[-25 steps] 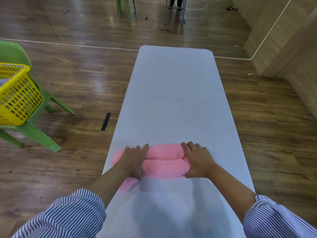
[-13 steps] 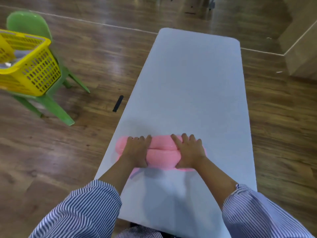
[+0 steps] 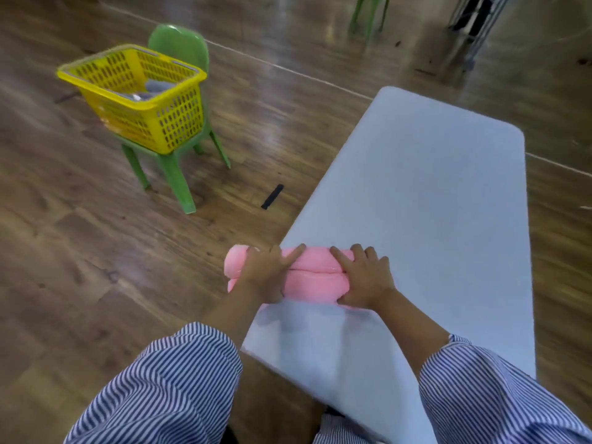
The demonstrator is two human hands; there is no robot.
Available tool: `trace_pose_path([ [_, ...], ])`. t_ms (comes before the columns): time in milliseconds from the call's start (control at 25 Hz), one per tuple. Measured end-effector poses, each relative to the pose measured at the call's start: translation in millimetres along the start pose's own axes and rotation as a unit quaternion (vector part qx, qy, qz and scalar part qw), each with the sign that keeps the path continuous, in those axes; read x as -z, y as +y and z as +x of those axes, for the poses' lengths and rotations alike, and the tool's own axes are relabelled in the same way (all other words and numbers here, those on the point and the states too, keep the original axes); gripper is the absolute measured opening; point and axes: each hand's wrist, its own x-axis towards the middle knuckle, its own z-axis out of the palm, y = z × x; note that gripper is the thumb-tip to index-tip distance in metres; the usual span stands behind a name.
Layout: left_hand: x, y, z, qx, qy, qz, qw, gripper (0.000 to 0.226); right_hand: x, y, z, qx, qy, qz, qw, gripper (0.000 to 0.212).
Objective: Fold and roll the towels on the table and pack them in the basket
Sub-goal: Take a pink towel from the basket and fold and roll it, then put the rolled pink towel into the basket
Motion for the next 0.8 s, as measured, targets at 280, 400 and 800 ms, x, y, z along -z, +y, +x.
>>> trace_pose_path([
  [280,-17,-183,-130,0.1,0.072,0.029,0.992,0.114,67,-197,48,0.119,0.08,0.024,0.989,0.104],
  [400,-19,-234,-165,0.146,0.018,0.034,0.989,0.109,84,-258,67,0.152,0.084,0.023,0.985,0.105],
  [800,-56,-423,-150,0.234,-0.005,-0.016,0.972,0.097,141,-396,236,0.249,0.087,-0.001,0.965,0.106],
])
